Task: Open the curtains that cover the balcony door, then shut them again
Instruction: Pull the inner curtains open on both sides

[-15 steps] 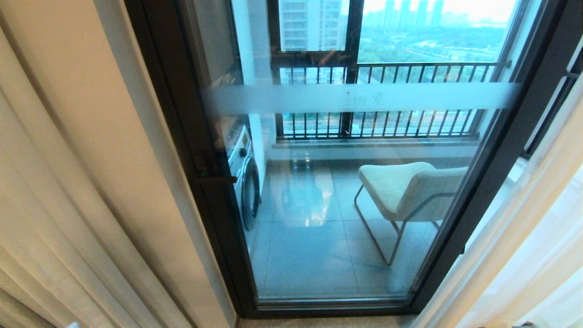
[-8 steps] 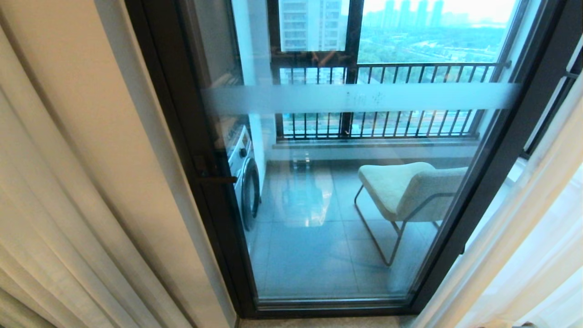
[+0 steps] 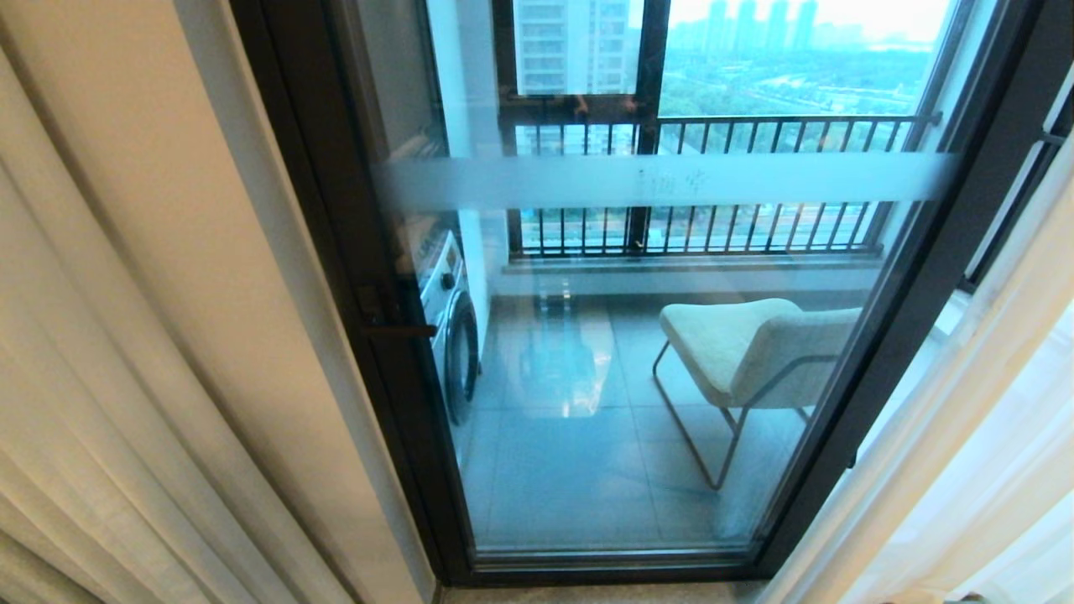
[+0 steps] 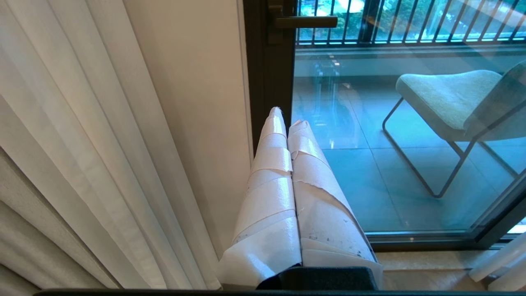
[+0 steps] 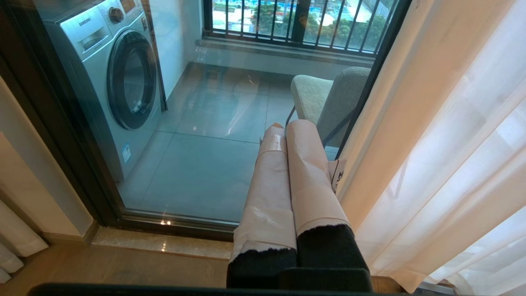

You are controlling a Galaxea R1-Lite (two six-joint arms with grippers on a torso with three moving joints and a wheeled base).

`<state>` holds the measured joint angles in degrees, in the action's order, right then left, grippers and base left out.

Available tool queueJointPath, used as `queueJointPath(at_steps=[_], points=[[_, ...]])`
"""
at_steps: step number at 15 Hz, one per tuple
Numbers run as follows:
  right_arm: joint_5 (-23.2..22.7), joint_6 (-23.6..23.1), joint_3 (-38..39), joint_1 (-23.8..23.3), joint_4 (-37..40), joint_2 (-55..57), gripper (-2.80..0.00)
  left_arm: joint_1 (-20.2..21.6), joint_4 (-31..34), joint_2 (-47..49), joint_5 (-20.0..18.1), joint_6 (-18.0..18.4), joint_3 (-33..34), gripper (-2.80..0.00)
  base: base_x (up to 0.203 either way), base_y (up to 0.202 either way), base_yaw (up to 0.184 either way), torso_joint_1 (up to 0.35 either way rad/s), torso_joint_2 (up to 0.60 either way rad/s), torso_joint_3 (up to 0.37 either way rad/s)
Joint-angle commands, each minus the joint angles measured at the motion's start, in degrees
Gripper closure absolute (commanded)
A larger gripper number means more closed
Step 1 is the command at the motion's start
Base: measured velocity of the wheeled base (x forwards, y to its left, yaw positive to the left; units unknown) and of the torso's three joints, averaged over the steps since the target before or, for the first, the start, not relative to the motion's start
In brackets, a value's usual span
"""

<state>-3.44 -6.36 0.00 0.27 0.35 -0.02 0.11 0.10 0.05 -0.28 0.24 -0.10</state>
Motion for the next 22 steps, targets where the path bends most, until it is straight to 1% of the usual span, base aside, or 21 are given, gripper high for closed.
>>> queueJointPath(at_steps=[1,22], points=[[0.0,-0.1,0.0,0.0,0.0,0.0,0.0,0.0,0.0,0.0,0.0,0.0,0.0,0.0,0.0,0.0,0.0,0.0,0.0,0.0],[0.0,-0.1,0.0,0.0,0.0,0.0,0.0,0.0,0.0,0.0,0.0,0.0,0.0,0.0,0.0,0.0,0.0,0.0,0.0,0.0]])
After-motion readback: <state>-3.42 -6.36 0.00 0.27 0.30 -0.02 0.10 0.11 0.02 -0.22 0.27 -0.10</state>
